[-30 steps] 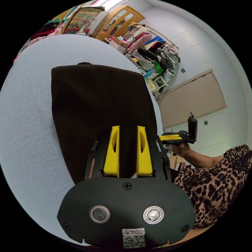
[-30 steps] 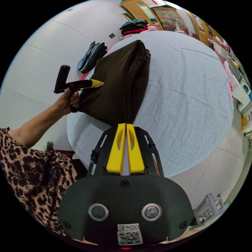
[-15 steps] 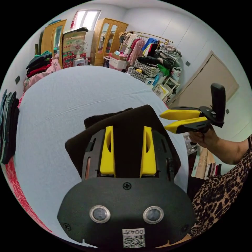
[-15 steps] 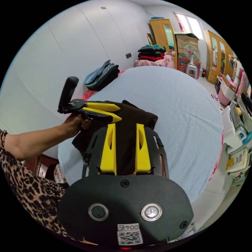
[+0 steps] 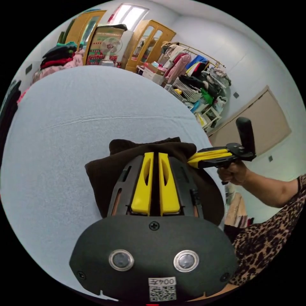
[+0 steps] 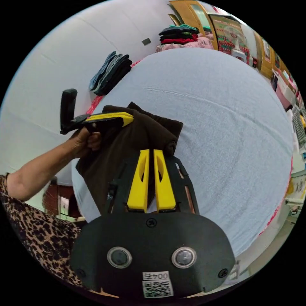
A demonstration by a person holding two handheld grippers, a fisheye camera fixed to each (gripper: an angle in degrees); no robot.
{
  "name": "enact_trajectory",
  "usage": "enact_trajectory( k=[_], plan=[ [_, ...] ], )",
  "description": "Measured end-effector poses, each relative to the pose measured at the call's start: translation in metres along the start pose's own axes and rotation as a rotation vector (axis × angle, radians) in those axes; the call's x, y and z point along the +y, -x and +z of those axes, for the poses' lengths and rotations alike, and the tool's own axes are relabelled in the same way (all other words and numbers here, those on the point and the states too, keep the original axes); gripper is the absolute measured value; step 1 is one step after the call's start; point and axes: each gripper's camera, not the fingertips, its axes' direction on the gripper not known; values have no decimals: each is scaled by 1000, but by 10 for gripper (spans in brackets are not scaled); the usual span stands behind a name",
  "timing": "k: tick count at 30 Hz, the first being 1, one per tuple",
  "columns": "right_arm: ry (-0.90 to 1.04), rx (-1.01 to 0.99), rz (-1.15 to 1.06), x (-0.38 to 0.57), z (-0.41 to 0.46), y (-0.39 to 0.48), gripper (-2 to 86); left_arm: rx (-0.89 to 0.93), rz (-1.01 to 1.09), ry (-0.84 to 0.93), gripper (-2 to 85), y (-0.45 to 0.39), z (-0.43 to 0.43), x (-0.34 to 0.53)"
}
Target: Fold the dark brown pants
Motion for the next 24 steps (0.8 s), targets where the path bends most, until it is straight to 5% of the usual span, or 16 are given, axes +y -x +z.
enact_trajectory(
  k=[4,14,24],
  plan=[
    [-84,-244,145,37,-20,-38,122,345,-223,-93,88,64,-42,24],
    [-75,-484,425,207,30,-67,188,550,-504,-350,229,100,-185,249],
    [-91,-546,612,264,87,-83,135,737,-738,-261,271,120,-128,358]
  ],
)
